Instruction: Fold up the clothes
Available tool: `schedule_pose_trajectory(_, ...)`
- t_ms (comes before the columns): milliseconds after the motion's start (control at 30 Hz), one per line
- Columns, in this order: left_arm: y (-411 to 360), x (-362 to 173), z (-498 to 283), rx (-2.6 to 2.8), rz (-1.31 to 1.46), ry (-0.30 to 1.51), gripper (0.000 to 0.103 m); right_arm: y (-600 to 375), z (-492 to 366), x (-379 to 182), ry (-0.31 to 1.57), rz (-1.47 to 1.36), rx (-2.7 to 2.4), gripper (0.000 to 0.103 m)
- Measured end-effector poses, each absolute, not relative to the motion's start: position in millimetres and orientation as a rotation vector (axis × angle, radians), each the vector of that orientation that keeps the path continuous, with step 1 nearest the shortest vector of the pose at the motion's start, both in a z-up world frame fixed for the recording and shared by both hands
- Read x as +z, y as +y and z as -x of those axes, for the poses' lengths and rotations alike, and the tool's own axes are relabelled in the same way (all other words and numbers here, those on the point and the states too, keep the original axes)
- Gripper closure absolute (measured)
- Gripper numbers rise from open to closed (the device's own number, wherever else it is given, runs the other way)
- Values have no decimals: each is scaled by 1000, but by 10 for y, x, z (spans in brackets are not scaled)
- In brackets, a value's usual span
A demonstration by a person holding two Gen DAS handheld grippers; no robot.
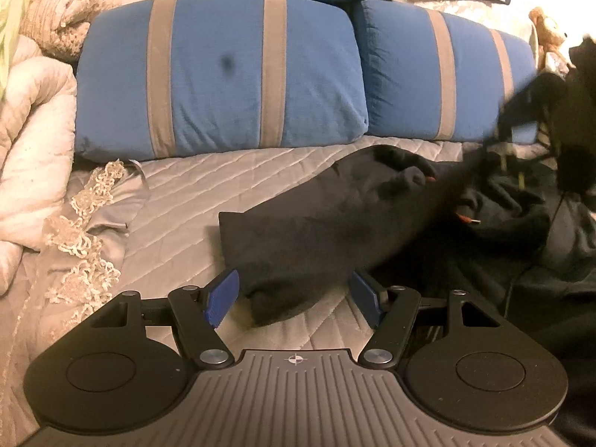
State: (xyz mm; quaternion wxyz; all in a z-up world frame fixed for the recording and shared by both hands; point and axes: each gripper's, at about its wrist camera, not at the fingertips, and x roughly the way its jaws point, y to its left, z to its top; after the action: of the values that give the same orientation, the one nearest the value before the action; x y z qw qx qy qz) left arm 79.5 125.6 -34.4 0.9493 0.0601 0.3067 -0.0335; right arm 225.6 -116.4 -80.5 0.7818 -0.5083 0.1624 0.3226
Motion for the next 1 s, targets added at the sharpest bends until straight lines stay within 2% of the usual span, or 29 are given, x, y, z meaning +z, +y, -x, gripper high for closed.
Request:
schedule_pose_trajectory(533,936,-538,-1236,-52,-147,630,37,-1319,-2506,420,99,977,430,93)
schedule_pose_trajectory(800,949,-615,-1507,-8,-32,616,37,-1458,-2611,557,81,953,345,93)
schedule_pose_trajectory(1000,958,-513,-1694,113,-119,595,36,-1562,-2690,660,67,935,282,93)
